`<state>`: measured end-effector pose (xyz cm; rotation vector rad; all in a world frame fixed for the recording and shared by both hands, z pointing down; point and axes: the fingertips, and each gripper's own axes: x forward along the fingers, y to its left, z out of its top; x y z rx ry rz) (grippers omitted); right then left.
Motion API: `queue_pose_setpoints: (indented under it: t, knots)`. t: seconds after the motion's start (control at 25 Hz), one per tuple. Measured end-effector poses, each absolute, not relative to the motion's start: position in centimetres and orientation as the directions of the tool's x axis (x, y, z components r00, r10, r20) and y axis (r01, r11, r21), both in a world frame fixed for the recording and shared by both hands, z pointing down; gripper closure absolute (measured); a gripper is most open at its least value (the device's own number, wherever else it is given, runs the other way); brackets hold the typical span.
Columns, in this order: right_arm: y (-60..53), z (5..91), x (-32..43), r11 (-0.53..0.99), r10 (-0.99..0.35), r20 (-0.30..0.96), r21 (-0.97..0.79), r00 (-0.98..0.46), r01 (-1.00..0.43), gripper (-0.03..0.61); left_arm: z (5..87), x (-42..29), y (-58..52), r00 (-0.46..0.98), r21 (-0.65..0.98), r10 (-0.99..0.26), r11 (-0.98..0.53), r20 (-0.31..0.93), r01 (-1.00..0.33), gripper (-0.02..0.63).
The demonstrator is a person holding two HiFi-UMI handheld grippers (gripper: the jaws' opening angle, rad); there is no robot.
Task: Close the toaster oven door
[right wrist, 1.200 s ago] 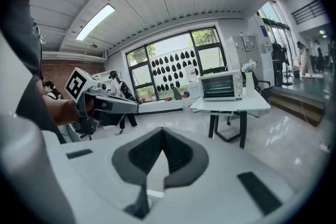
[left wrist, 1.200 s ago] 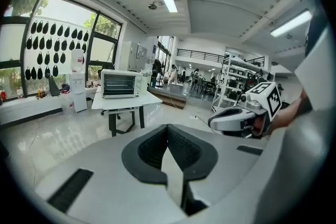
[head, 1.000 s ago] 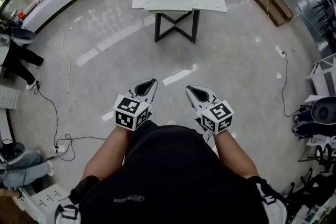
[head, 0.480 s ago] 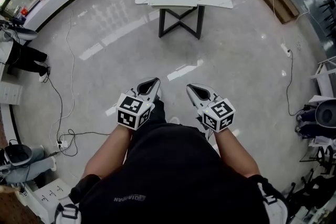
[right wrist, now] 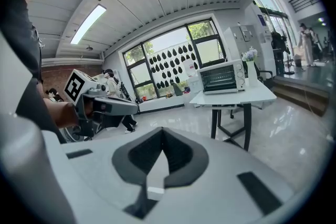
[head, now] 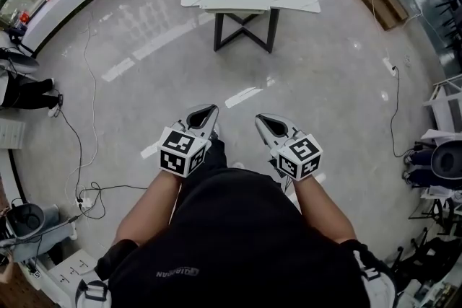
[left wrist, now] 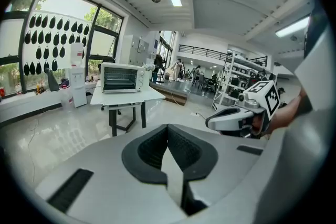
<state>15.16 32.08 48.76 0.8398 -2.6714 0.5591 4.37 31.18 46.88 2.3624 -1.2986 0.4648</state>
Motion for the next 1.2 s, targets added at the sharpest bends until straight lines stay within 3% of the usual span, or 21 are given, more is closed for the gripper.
queue_pose_setpoints:
  t: [1.2]
  knots:
    - [12.9, 46.5, 5.1, 0.720, -0.553, 0.397, -0.214, -0.732, -0.660, 0.577, 45.1, -5.9, 11.3, 0.561, 0.153, -0.697, -0.558, 0.447, -0.816, 0.611]
